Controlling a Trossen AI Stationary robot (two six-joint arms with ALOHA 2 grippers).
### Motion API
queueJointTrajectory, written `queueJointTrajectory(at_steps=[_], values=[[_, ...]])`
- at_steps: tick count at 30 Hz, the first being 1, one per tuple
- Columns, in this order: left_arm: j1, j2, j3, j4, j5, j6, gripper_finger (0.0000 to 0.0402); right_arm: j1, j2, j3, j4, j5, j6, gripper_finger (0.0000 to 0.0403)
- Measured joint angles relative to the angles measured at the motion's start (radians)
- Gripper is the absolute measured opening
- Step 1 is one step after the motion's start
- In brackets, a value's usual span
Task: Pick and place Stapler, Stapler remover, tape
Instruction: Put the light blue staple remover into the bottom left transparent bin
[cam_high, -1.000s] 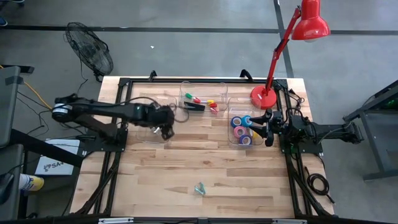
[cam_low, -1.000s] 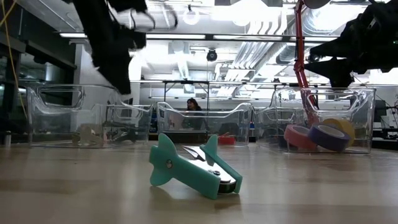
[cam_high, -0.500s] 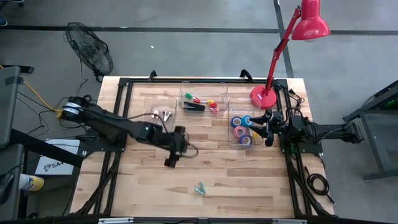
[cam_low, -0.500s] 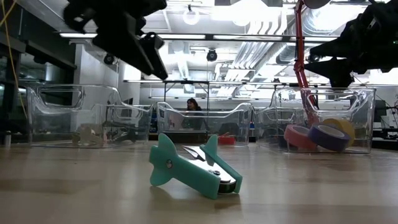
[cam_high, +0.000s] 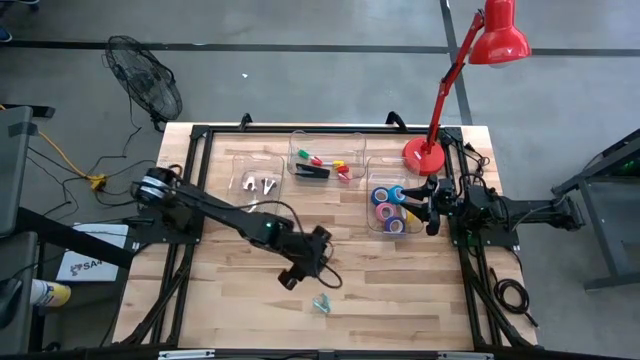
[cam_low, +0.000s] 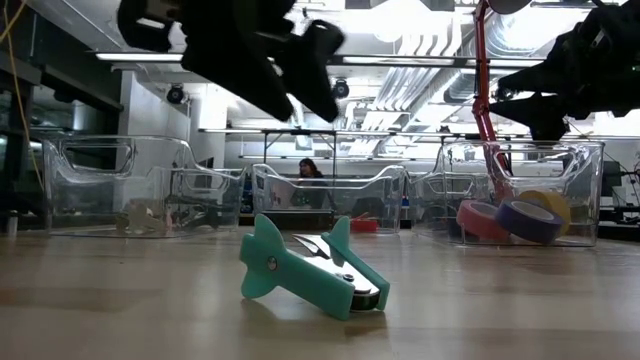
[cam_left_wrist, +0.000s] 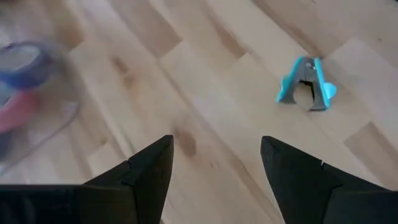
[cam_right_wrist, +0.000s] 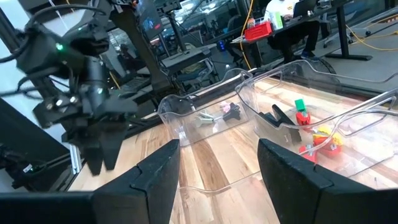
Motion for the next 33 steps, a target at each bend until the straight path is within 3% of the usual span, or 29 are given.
queueJointTrajectory(at_steps=[6,12,22,28,33], values=[[-0.021,0.096,0.081,-0.011,0.131,0.069,0.0239,0.000,0.014,0.000,0.004,0.000,0.000,0.0207],[-0.056,0.151,0.099,-0.003,0.149,0.105,0.0246,0.000,0.018,0.000,0.001,0.001,0.000,0.0207],[-0.073,0.192,0.085,0.041,0.162,0.155,0.0333,0.000,0.032,0.000,0.000,0.004,0.000,0.0206],[-0.093,0.204,0.037,0.098,0.218,0.205,0.0339,0.000,0.037,0.000,0.000,0.003,0.000,0.0206],[-0.098,0.204,-0.002,0.172,0.206,0.200,0.0340,0.000,0.040,0.000,0.001,0.004,0.000,0.0206]])
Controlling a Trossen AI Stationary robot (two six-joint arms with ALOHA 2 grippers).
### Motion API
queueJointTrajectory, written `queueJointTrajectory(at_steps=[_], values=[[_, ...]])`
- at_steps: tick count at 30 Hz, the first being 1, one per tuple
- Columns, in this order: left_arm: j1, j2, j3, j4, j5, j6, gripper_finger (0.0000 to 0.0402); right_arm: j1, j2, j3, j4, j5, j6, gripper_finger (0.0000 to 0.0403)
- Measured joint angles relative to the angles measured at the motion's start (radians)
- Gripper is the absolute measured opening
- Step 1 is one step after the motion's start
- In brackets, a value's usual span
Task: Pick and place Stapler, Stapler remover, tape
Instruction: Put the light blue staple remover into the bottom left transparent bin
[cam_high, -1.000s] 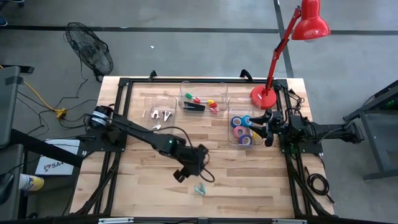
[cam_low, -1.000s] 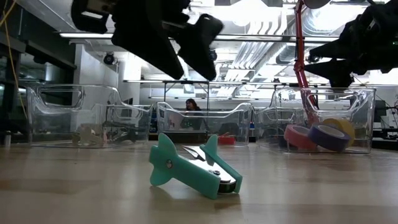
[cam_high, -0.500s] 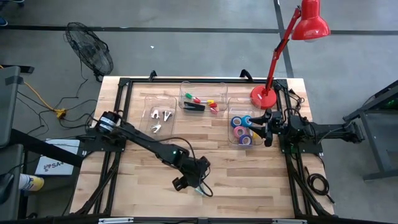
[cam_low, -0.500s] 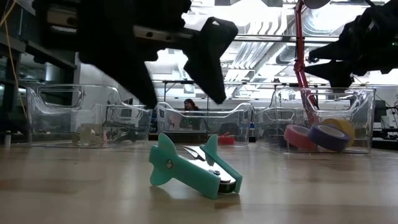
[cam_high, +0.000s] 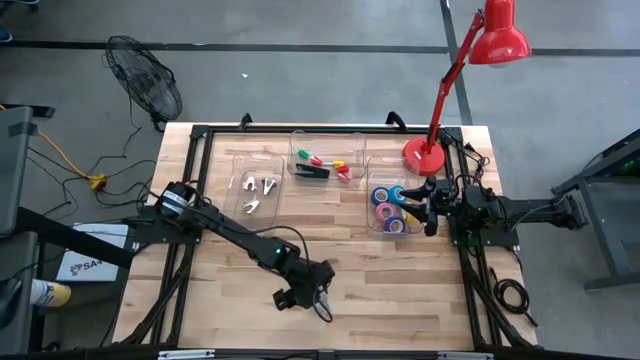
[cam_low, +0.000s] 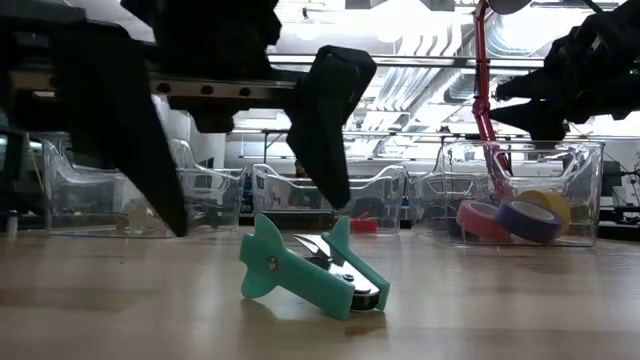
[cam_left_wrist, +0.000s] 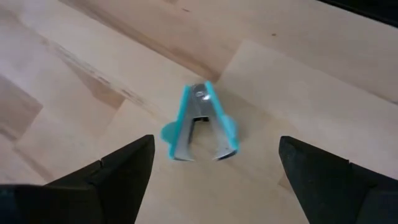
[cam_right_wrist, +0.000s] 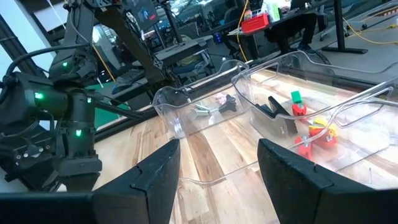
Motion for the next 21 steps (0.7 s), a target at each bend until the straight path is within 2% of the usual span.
queueJointTrajectory(at_steps=[6,21], values=[[0.001,0.002,-0.033,0.076,-0.027,-0.003,0.0340,0.000,0.002,0.000,0.000,0.000,0.000,0.0206],[0.001,0.048,-0.036,0.145,0.026,-0.032,0.0340,0.000,0.005,0.000,0.000,0.000,0.000,0.0207]])
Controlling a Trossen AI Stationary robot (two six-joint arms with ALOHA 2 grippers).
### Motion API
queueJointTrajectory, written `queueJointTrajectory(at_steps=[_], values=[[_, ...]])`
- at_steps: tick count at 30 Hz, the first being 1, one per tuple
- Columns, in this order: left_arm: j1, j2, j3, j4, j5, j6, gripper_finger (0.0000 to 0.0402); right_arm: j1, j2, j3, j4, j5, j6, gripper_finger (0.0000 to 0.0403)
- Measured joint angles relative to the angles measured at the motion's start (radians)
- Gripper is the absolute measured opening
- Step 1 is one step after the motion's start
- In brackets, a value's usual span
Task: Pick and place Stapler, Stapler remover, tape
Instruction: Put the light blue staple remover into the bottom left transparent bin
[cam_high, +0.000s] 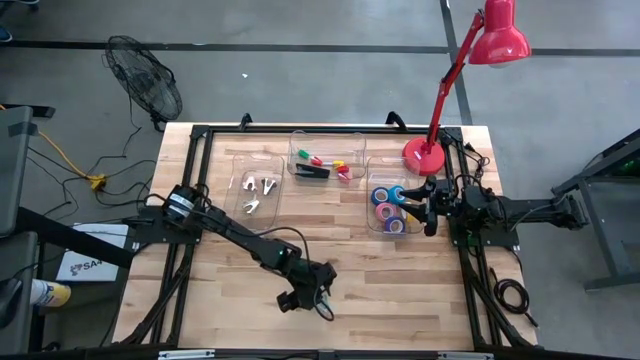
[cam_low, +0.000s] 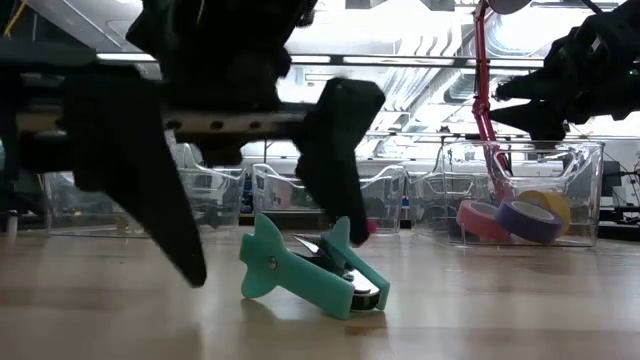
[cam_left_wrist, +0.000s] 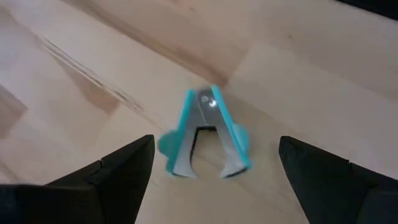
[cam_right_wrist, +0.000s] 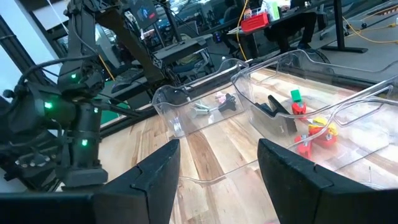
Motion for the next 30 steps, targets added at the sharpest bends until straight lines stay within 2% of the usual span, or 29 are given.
queueJointTrajectory(at_steps=[10,13,30], values=[[0.000,0.033,0.002,0.056,0.025,-0.071,0.0338,0.000,0.001,0.000,0.000,0.000,0.000,0.0207],[0.006,0.034,0.002,0.058,0.026,-0.077,0.0324,0.000,0.001,0.000,0.000,0.000,0.000,0.0206],[0.020,0.034,0.002,0.042,0.016,-0.134,0.0134,0.000,0.001,0.000,0.000,0.000,0.000,0.0207]])
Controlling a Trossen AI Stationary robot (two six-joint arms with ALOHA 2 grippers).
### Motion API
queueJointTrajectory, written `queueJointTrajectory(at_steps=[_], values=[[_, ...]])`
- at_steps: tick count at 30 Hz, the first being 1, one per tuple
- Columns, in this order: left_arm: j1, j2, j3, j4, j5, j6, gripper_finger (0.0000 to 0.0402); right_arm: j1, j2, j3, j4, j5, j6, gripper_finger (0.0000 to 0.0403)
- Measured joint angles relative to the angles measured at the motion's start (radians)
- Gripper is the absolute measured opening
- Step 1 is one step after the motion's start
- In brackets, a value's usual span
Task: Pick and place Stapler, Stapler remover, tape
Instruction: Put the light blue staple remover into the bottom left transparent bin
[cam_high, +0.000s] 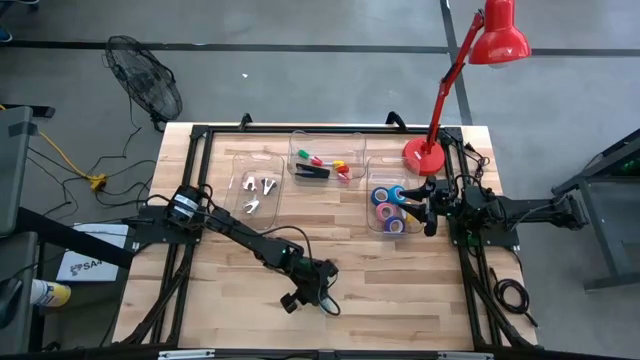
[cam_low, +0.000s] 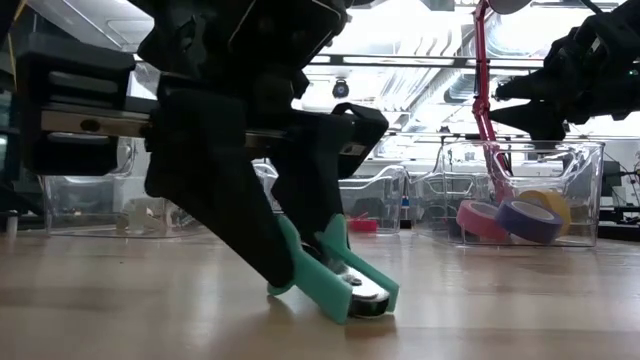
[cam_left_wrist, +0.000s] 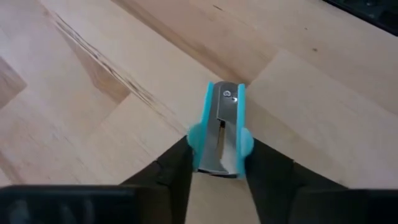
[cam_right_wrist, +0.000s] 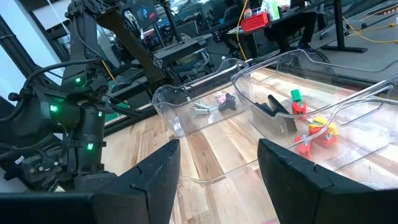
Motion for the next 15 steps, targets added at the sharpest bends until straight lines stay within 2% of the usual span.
queueJointTrajectory(at_steps=[5,10,15], values=[[0.000,0.000,0.000,0.007,-0.001,0.000,0.0086,0.000,0.000,0.000,0.000,0.000,0.000,0.0207],[0.000,-0.012,-0.001,0.015,-0.029,-0.046,0.0084,0.000,0.000,0.000,0.000,0.000,0.000,0.0207],[0.008,-0.061,-0.001,-0.033,-0.150,-0.129,0.0085,0.000,0.000,0.000,0.000,0.000,0.000,0.0206]])
